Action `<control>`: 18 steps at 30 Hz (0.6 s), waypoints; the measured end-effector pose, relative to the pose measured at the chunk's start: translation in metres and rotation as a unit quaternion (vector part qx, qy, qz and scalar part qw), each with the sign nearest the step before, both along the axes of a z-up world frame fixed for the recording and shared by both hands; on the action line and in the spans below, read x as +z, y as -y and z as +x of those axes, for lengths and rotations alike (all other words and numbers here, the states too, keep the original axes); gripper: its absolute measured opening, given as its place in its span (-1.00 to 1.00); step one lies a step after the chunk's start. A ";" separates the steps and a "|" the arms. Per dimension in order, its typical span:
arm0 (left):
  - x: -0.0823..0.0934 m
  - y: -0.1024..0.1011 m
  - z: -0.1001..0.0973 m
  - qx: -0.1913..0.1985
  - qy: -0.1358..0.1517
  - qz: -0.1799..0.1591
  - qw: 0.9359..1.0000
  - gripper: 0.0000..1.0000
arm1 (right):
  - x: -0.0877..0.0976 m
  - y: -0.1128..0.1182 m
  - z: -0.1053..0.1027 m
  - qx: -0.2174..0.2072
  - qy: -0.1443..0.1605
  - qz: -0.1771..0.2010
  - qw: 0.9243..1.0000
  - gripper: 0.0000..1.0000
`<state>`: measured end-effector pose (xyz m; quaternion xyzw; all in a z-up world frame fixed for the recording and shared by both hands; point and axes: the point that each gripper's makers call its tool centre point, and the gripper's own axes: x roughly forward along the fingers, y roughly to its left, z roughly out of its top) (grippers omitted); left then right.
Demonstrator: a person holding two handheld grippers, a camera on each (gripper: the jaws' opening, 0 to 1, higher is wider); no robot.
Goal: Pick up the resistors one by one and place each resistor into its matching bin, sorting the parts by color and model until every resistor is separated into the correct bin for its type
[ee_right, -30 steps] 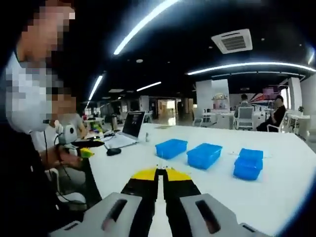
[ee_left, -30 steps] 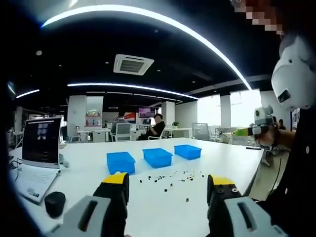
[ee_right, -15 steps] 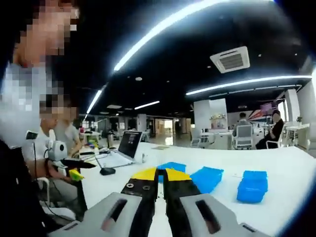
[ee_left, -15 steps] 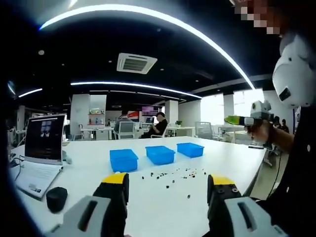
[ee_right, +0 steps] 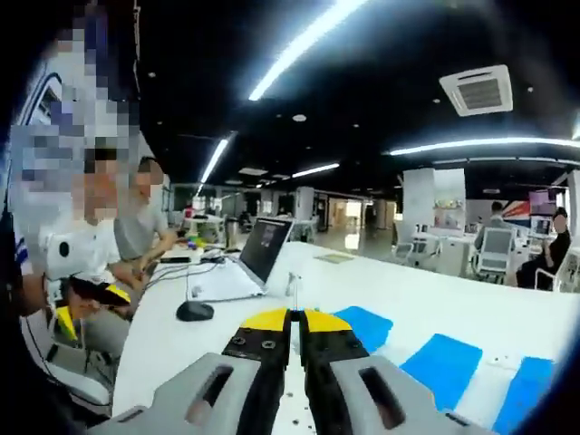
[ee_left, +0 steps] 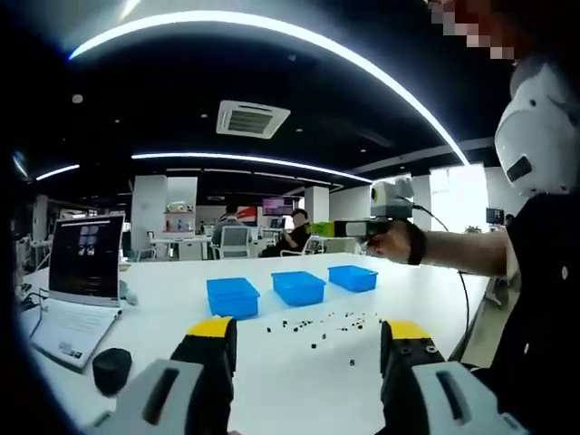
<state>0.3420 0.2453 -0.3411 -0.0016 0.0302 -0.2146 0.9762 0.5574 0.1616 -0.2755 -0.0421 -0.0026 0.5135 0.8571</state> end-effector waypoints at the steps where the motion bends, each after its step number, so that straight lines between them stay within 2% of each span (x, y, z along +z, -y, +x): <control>1: 0.001 0.000 0.000 0.000 0.002 0.001 1.000 0.30 | 0.000 -0.009 0.009 -0.002 0.000 -0.002 1.000 -0.86; 3: 0.003 -0.002 -0.002 0.001 0.004 0.007 1.000 0.30 | 0.001 -0.023 0.025 -0.012 0.033 -0.011 0.999 -0.86; 6: 0.008 -0.011 -0.004 0.009 0.007 0.008 1.000 0.30 | -0.005 -0.042 0.046 -0.014 0.023 -0.012 1.000 -0.86; 10: 0.013 -0.020 -0.004 0.016 0.010 -0.001 1.000 0.30 | -0.025 -0.071 0.079 -0.028 0.012 -0.035 0.999 -0.86; 14: 0.012 -0.022 -0.004 0.019 0.007 0.001 1.000 0.30 | -0.040 -0.084 0.103 -0.048 -0.021 -0.039 0.998 -0.86; 18: 0.011 -0.020 -0.004 0.017 0.003 0.001 1.000 0.30 | -0.047 -0.089 0.122 -0.065 -0.029 -0.046 0.996 -0.86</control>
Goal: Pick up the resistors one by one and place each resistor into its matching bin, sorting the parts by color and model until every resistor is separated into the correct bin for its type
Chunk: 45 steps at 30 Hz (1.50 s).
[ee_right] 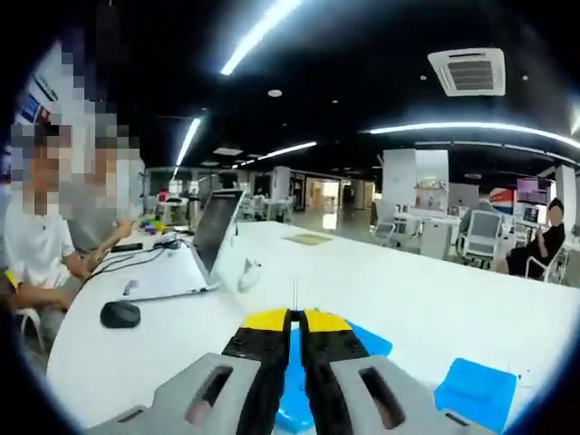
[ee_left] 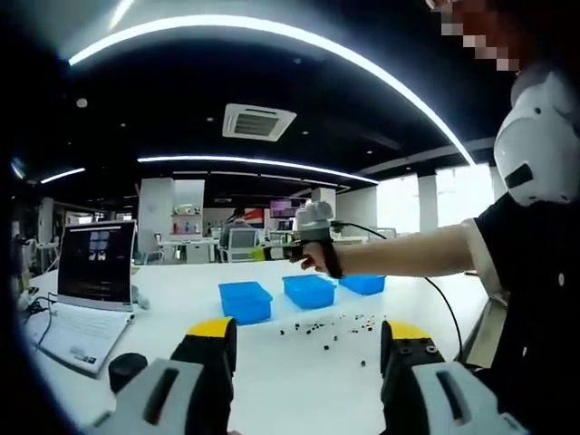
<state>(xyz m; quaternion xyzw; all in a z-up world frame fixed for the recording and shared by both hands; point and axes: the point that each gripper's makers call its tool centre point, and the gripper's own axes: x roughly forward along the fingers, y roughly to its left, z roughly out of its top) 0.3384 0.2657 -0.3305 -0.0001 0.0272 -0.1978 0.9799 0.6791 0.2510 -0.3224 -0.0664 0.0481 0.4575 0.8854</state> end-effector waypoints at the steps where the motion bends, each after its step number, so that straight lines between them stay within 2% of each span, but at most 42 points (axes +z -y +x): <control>1: 0.000 0.001 0.000 -0.001 -0.001 -0.001 1.000 0.30 | -0.002 -0.001 0.004 -0.003 -0.004 -0.004 1.000 -0.86; 13: 0.001 0.008 0.002 -0.005 -0.003 0.003 1.000 0.30 | -0.007 -0.002 0.013 -0.013 -0.013 -0.003 1.000 -0.85; 14: 0.001 0.008 0.002 -0.005 -0.003 0.003 1.000 0.30 | -0.006 -0.002 0.014 -0.012 -0.014 0.001 1.000 -0.81; 17: 0.000 0.009 0.001 -0.005 -0.005 0.002 1.000 0.30 | -0.004 -0.001 0.015 -0.017 -0.002 0.004 1.000 -0.39; 18: 0.000 0.009 0.001 -0.005 -0.005 0.002 1.000 0.30 | -0.004 0.000 0.014 -0.016 0.000 0.006 1.000 -0.31; 24: -0.001 0.012 0.003 -0.006 -0.006 -0.001 1.000 0.30 | 0.005 0.014 0.004 -0.006 0.015 0.006 1.000 -0.23; 27: -0.003 0.016 0.006 -0.011 -0.007 -0.001 1.000 0.30 | 0.015 0.031 -0.006 0.001 0.023 0.016 1.000 -0.22; 31: -0.001 0.021 0.008 -0.018 -0.002 -0.004 1.000 0.30 | 0.022 0.071 -0.023 0.010 0.029 0.045 0.999 -0.20; 32: 0.000 0.023 0.008 -0.020 0.000 -0.005 1.000 0.30 | 0.019 0.088 -0.028 0.005 0.024 0.047 0.999 -0.20; 37: -0.001 0.029 0.015 -0.029 0.004 -0.008 1.000 0.30 | 0.021 0.149 -0.050 -0.014 0.019 0.078 0.997 -0.21; 39: -0.003 0.032 0.017 -0.034 0.002 -0.008 0.999 0.30 | 0.026 0.188 -0.065 -0.030 0.019 0.102 0.994 -0.23; 41: -0.003 0.034 0.017 -0.036 0.002 -0.004 0.999 0.30 | 0.028 0.226 -0.079 -0.046 0.028 0.105 0.993 -0.24; 43: -0.003 0.035 0.018 -0.037 0.005 -0.005 0.999 0.30 | 0.027 0.257 -0.100 -0.047 0.038 0.102 0.993 -0.24; 45: -0.003 0.036 0.020 -0.038 0.005 -0.008 0.999 0.30 | 0.027 0.290 -0.124 -0.058 0.064 0.090 0.992 -0.23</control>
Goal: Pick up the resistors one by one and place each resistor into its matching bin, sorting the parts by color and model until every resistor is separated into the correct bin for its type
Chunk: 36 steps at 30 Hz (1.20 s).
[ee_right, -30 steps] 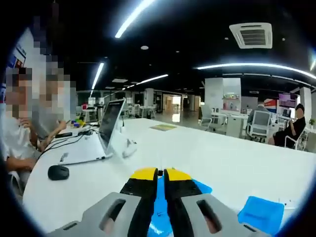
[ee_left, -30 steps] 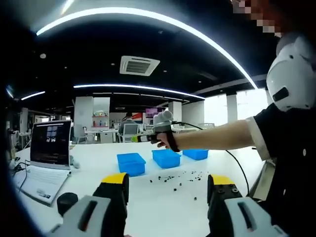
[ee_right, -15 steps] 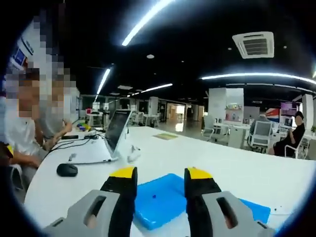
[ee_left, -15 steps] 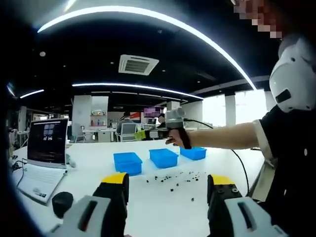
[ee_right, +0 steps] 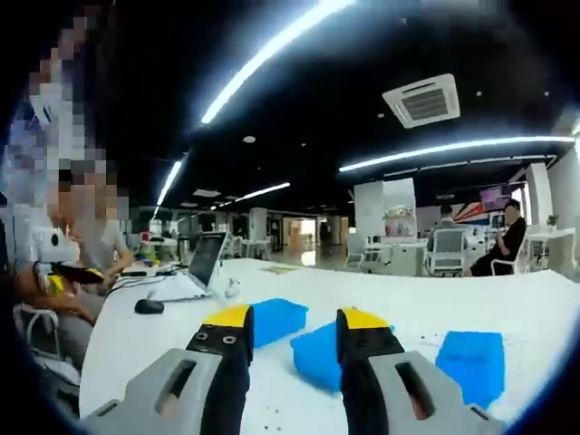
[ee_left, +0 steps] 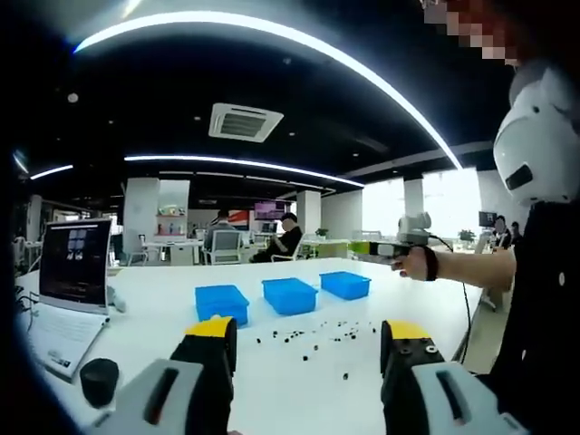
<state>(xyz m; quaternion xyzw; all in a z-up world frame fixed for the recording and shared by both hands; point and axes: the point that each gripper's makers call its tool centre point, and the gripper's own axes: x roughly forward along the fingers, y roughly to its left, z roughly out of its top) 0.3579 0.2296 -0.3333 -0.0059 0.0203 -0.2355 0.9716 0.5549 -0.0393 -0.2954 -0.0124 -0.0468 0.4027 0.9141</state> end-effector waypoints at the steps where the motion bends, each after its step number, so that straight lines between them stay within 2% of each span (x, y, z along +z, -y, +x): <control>1: -0.001 0.001 0.001 0.000 -0.001 0.000 1.000 0.30 | -0.001 0.011 -0.011 -0.001 0.002 0.003 1.000 -0.23; 4: -0.002 0.003 0.004 -0.003 -0.001 0.002 1.000 0.30 | -0.004 0.039 -0.037 -0.014 0.003 0.010 1.000 -0.23; 8: -0.002 0.009 0.009 -0.010 0.000 0.002 1.000 0.30 | -0.022 0.072 -0.069 -0.046 0.004 -0.009 0.999 -0.22; 13: -0.002 0.014 0.010 -0.020 -0.001 0.003 1.000 0.30 | -0.037 0.096 -0.097 -0.077 -0.016 0.007 0.997 -0.20; 15: -0.002 0.015 0.010 -0.022 0.000 0.004 1.000 0.30 | -0.048 0.103 -0.105 -0.091 -0.037 0.005 0.995 -0.19; 22: -0.013 0.018 0.008 -0.032 -0.015 0.011 0.999 0.31 | -0.054 0.108 -0.126 -0.101 -0.040 -0.009 0.994 -0.18; 25: -0.018 0.019 0.008 -0.035 -0.027 0.017 0.999 0.31 | -0.054 0.107 -0.129 -0.096 -0.040 -0.029 0.994 -0.17; 36: -0.022 0.023 0.004 -0.040 -0.032 0.011 0.999 0.31 | -0.053 0.085 -0.122 -0.028 -0.060 -0.096 0.993 -0.16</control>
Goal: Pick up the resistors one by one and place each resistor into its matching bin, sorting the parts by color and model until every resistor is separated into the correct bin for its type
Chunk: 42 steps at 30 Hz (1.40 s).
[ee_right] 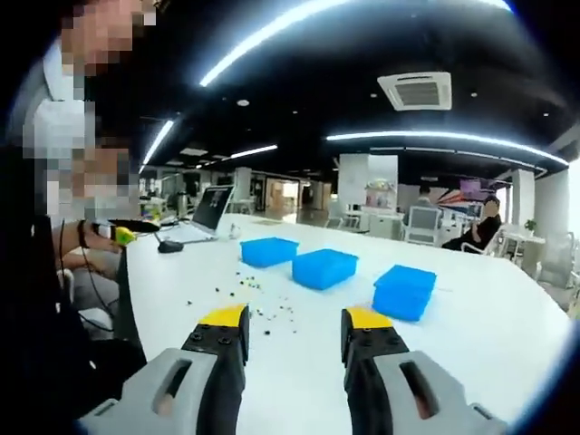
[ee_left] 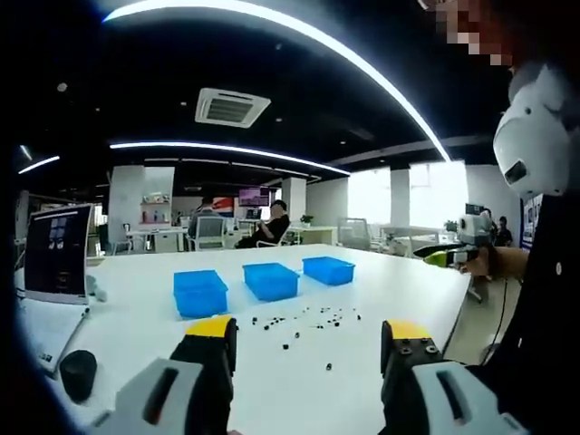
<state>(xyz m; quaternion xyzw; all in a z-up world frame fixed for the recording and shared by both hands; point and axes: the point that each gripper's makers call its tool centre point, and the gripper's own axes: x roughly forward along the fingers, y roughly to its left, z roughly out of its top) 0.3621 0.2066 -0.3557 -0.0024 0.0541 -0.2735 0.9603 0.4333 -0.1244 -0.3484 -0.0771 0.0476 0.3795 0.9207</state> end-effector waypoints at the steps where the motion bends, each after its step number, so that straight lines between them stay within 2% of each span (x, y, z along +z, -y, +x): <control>1: 0.000 0.000 -0.001 0.000 0.000 0.001 1.000 0.31 | 0.000 -0.001 0.001 0.009 -0.001 -0.010 1.000 -0.16; 6: -0.004 0.001 -0.005 -0.007 -0.008 0.003 1.000 0.31 | 0.002 -0.017 0.006 0.054 -0.020 -0.034 0.998 -0.17; 11: -0.011 0.006 -0.009 -0.019 -0.018 0.011 1.000 0.34 | -0.001 -0.032 0.010 0.108 -0.027 -0.091 0.990 -0.19; 15: -0.011 0.009 -0.011 -0.022 -0.019 0.011 1.000 0.34 | -0.007 -0.045 0.015 0.159 -0.034 -0.150 0.975 -0.20; 18: -0.013 0.012 -0.013 -0.027 -0.022 0.018 0.999 0.34 | -0.014 -0.057 0.017 0.213 -0.040 -0.206 0.954 -0.23; 20: -0.016 0.013 -0.013 -0.027 -0.026 0.022 0.999 0.35 | -0.016 -0.067 0.017 0.258 -0.033 -0.240 0.935 -0.26; 22: -0.021 0.014 -0.014 -0.030 -0.034 0.026 0.999 0.35 | -0.022 -0.074 0.020 0.288 -0.034 -0.280 0.915 -0.25; 23: -0.023 0.015 -0.014 -0.031 -0.036 0.030 0.998 0.35 | -0.025 -0.077 0.021 0.299 -0.036 -0.293 0.907 -0.25; 25: -0.025 0.016 -0.016 -0.033 -0.040 0.034 0.998 0.36 | -0.034 -0.083 0.024 0.329 -0.042 -0.330 0.884 -0.26; 26: -0.026 0.017 -0.017 -0.036 -0.041 0.035 0.998 0.36 | -0.038 -0.086 0.026 0.344 -0.039 -0.352 0.870 -0.26; 27: -0.027 0.018 -0.018 -0.039 -0.044 0.036 0.998 0.36 | -0.045 -0.089 0.027 0.363 -0.039 -0.381 0.849 -0.26; 29: -0.028 0.020 -0.020 -0.044 -0.046 0.041 0.997 0.36 | -0.054 -0.098 0.026 0.395 -0.032 -0.410 0.821 -0.29; 30: -0.029 0.020 -0.021 -0.045 -0.049 0.042 0.997 0.36 | -0.060 -0.100 0.024 0.409 -0.041 -0.420 0.809 -0.31; 31: -0.031 0.022 -0.022 -0.049 -0.053 0.046 0.996 0.36 | -0.066 -0.103 0.021 0.425 -0.047 -0.430 0.795 -0.31; 32: -0.033 0.023 -0.023 -0.052 -0.055 0.050 0.996 0.36 | -0.074 -0.103 0.020 0.437 -0.050 -0.451 0.777 -0.31; 33: -0.034 0.024 -0.023 -0.053 -0.056 0.052 0.996 0.36 | -0.078 -0.104 0.019 0.444 -0.047 -0.466 0.764 -0.31; 34: -0.035 0.024 -0.024 -0.054 -0.058 0.054 0.995 0.36 | -0.087 -0.103 0.022 0.454 -0.041 -0.491 0.742 -0.32; 36: -0.036 0.025 -0.024 -0.055 -0.060 0.055 0.995 0.36 | -0.097 -0.102 0.026 0.465 -0.037 -0.516 0.718 -0.34; 37: -0.037 0.026 -0.024 -0.056 -0.061 0.054 0.995 0.36 | -0.101 -0.103 0.027 0.469 -0.036 -0.527 0.708 -0.35; 38: -0.037 0.027 -0.023 -0.056 -0.062 0.053 0.995 0.36 | -0.105 -0.106 0.029 0.476 -0.037 -0.530 0.701 -0.37; 40: -0.037 0.028 -0.023 -0.057 -0.062 0.053 0.995 0.36 | -0.110 -0.111 0.033 0.481 -0.037 -0.535 0.694 -0.40; 42: -0.037 0.028 -0.023 -0.057 -0.061 0.054 0.995 0.36 | -0.114 -0.113 0.035 0.489 -0.037 -0.544 0.680 -0.43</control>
